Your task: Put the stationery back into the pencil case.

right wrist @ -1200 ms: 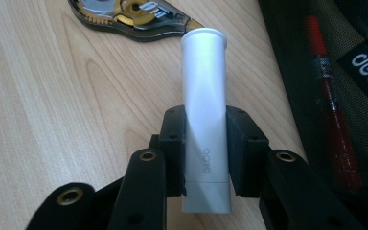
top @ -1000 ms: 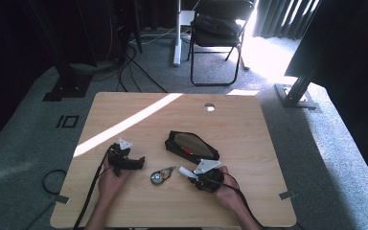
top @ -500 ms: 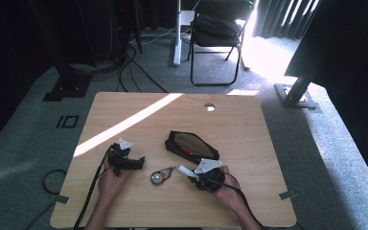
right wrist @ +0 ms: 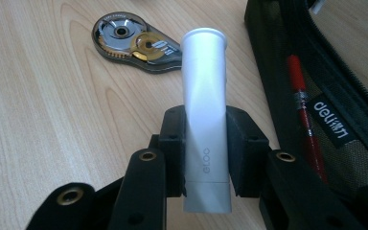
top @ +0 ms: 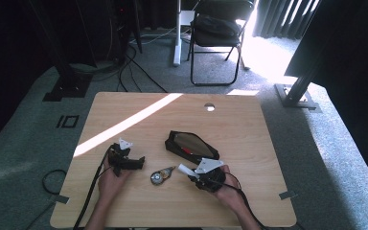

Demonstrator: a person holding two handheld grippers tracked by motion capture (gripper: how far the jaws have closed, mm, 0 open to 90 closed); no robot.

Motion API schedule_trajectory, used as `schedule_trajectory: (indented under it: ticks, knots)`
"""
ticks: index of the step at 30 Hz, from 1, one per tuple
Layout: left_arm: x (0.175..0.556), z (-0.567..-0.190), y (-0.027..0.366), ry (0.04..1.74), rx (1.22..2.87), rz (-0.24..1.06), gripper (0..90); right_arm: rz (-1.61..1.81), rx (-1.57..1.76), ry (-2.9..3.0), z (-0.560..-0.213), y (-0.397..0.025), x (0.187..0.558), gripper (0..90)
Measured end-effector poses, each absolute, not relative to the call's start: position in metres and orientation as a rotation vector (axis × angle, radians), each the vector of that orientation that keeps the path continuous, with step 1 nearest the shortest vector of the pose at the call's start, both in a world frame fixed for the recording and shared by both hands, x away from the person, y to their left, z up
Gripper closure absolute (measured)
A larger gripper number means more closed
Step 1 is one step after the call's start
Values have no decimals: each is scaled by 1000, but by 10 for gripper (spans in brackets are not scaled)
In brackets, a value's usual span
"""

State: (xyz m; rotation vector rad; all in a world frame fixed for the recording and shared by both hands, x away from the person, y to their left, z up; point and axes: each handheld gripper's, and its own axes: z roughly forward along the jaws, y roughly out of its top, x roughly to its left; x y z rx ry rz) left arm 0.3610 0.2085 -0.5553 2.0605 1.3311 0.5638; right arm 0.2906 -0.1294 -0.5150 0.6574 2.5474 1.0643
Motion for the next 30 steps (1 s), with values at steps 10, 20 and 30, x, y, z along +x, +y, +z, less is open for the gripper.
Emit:
schedule_trajectory:
  ticks: [10, 20, 30]
  knots:
    - [361, -555, 209, 1331, 2060, 564, 23, 1079, 644, 2533, -509, -129, 287, 710]
    - [361, -555, 209, 1331, 2060, 564, 23, 1090, 627, 2517, -503, -129, 284, 710]
    - [361, -555, 209, 1331, 2060, 564, 23, 1102, 620, 2494, -497, -130, 282, 709]
